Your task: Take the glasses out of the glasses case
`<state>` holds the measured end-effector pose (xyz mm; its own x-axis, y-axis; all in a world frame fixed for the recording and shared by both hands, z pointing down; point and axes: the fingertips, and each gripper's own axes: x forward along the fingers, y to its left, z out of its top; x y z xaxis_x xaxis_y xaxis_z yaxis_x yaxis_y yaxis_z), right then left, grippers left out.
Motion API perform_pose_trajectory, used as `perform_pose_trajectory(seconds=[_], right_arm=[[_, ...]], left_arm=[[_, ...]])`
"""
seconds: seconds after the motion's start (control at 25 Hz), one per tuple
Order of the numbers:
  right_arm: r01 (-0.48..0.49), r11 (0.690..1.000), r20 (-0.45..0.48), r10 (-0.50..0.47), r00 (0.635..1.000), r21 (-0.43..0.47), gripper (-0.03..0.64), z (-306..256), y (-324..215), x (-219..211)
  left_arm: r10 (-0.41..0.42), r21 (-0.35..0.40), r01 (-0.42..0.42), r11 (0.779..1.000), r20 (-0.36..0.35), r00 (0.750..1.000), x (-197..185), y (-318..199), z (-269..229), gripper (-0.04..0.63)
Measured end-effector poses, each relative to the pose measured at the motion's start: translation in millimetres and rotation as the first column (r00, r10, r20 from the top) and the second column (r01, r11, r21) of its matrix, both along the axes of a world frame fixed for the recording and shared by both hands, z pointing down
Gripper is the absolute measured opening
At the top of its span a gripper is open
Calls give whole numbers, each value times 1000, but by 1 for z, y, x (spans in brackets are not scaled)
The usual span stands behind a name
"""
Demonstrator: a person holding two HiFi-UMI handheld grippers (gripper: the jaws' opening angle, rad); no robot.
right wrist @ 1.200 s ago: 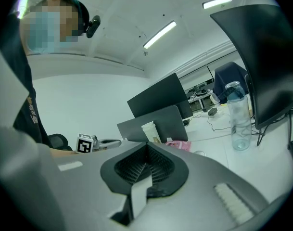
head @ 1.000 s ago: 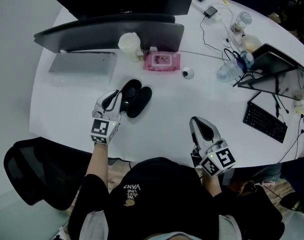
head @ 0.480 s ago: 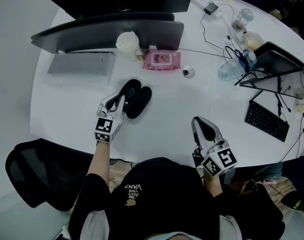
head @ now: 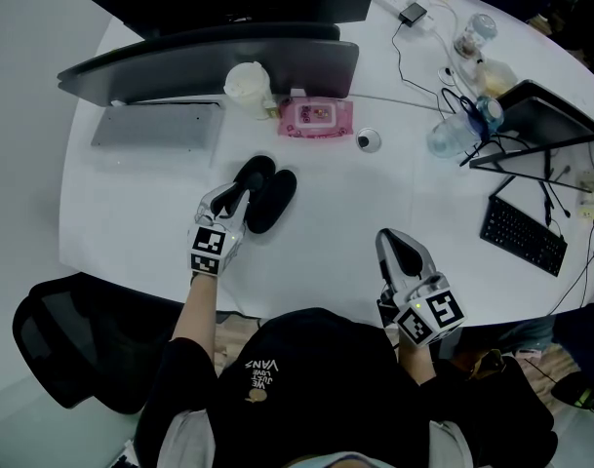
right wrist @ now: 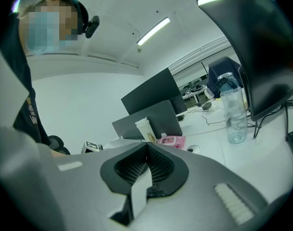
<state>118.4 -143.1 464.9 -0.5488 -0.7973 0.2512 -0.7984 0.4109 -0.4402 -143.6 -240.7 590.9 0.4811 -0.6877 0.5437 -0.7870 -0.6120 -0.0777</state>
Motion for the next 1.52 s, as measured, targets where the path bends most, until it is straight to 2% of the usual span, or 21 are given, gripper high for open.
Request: perform_pose_trajectory(seconds=[0.16,0.28,0.72,1.0,1.16,1.52], right_arm=[[-3,1000,3,3,1000,-4,2,2,-1,1],[-5,1000,3,5,1000,-10,2,4,-3,1],[-7,1000,3,7,1000,-27,2,11,-6,5],[-9,999,4,9,1000,-35,2,13,-9,5],[-12,999,3,12,1000,-40,2,16,-11,5],[-18,999,5,18,1000,-36,2,16,-14,8]], left_arm=[[2,-46,-1,999,27,1000,-1,2,13,74],[8,-50,-6,999,29,1000,0,0,17,87],[5,-137,4,991,65,998,-1,1,43,91],[-1,-175,15,984,79,997,-8,2,58,91],[-10,-174,22,985,70,997,-6,-2,54,91],[26,-247,23,969,192,981,-10,6,73,78]])
